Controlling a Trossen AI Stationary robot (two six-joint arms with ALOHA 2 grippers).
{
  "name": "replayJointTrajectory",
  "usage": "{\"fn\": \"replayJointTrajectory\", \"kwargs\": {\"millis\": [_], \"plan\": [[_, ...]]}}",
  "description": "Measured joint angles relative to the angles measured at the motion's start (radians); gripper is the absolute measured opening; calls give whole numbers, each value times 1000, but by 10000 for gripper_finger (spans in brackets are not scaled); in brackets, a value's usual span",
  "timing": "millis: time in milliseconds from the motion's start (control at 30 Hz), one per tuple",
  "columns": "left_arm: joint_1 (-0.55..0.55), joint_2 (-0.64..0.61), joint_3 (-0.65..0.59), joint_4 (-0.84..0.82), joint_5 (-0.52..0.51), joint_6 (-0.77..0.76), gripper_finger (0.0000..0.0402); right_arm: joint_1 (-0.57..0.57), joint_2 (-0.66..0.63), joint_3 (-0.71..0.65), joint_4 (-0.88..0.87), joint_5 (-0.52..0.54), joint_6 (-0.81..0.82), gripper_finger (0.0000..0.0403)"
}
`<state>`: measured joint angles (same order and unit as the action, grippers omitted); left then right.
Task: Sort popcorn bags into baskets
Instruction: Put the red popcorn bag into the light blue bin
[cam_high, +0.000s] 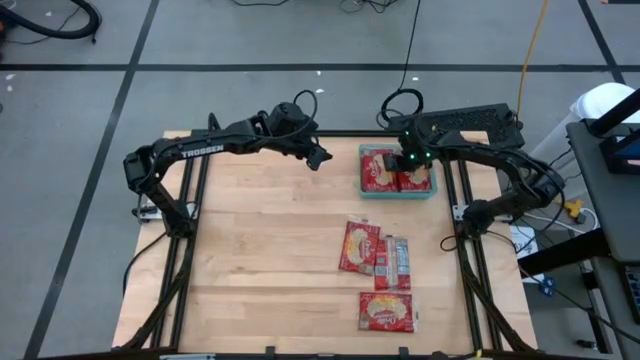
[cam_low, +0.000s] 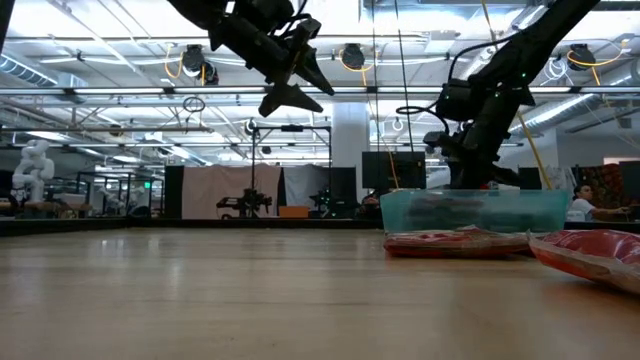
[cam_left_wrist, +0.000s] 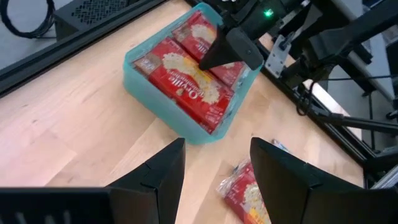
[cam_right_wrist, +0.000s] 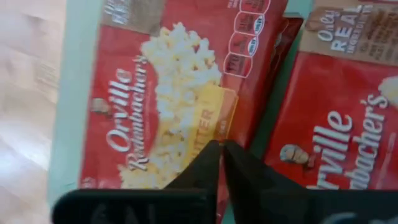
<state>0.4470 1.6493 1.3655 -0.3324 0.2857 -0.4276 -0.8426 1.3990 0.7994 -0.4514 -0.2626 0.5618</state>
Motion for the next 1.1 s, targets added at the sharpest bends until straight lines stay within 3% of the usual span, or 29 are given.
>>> {"fn": "replayJointTrajectory", "kwargs": {"millis": [100,400,867,1000,1100], "plan": [[12,0,0,-17,-1,-12,184,0,25,0,41,-11,-16,3],[19,0,0,-25,-45,-31,184,-1,39,0,110,-103,1,10],[6,11,-44,-22,-72,12,184,21,-197,0,66,-119,-21,11],[-13,11,-121,-18,-53,-19,184,81,-267,0,48,-181,131,11],[-30,7,-158,-54,27,-41,184,160,-330,0,17,-138,323,11]]}}
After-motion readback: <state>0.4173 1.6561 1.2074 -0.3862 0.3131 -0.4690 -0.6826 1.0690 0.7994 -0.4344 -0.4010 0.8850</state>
